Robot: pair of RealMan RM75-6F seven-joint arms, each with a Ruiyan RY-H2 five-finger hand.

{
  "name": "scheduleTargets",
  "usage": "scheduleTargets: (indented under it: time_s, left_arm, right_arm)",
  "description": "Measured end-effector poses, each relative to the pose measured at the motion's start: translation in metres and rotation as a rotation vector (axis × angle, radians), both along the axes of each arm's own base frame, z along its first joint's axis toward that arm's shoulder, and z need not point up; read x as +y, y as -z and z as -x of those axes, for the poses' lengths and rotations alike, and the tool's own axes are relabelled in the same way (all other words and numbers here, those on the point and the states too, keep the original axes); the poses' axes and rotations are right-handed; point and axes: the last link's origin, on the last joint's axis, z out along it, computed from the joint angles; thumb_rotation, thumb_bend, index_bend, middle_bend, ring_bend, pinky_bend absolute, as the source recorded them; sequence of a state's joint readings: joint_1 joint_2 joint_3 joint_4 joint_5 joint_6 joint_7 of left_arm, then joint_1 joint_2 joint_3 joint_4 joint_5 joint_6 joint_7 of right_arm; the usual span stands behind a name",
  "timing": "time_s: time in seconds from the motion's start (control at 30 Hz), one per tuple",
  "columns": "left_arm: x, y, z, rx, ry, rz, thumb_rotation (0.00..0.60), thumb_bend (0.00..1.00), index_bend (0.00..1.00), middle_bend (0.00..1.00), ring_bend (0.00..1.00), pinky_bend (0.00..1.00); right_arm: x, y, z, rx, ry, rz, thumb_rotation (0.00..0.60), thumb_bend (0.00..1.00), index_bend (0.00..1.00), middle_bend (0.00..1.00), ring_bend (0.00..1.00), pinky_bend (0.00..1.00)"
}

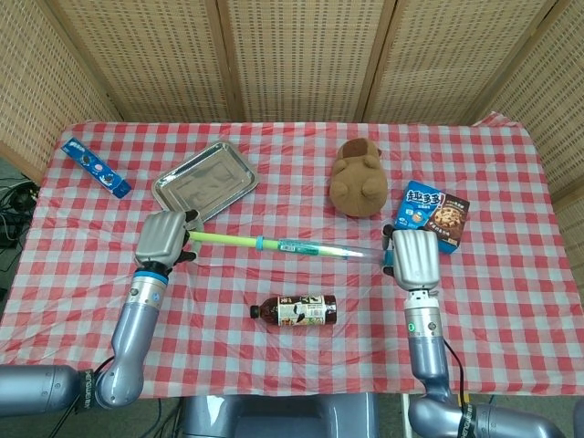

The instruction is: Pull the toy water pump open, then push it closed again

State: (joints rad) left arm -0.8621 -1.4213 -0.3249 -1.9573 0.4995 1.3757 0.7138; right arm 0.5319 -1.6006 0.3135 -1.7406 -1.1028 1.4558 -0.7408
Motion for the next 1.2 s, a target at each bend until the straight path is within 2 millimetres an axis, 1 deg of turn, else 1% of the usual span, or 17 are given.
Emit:
scheduleTargets:
  time_s: [0.3,0.87,1.2]
  left_arm:
    - [0.002,0.015,-0.01,-0.007,0.005,0.02,0.6,0.66,0.86,0.93,0.89,0.78]
    - [0.008,0.029,-0.025,-0.038,0.026,0.043,0.6,0.66,0.86,0.93,0.89,0.78]
    - [0.01,0.035,-0.029,-0.043,0.031,0.058,0.6,0.66,0.86,0.93,0.89,0.78]
  right_arm:
    - [-0.005,0.004,-0.004,0.001,-0.01,-0.016,0.6,0.29,0.72,1.0,1.0,0.65]
    - [-0.013,0.021,-0.022,0.015,-0.048,-0.047,0.6,0.29,0.72,1.0,1.0,0.65]
    - [-0.014,0.029,-0.026,0.011,-0.05,-0.065,0.6,0.29,0.72,1.0,1.0,0.65]
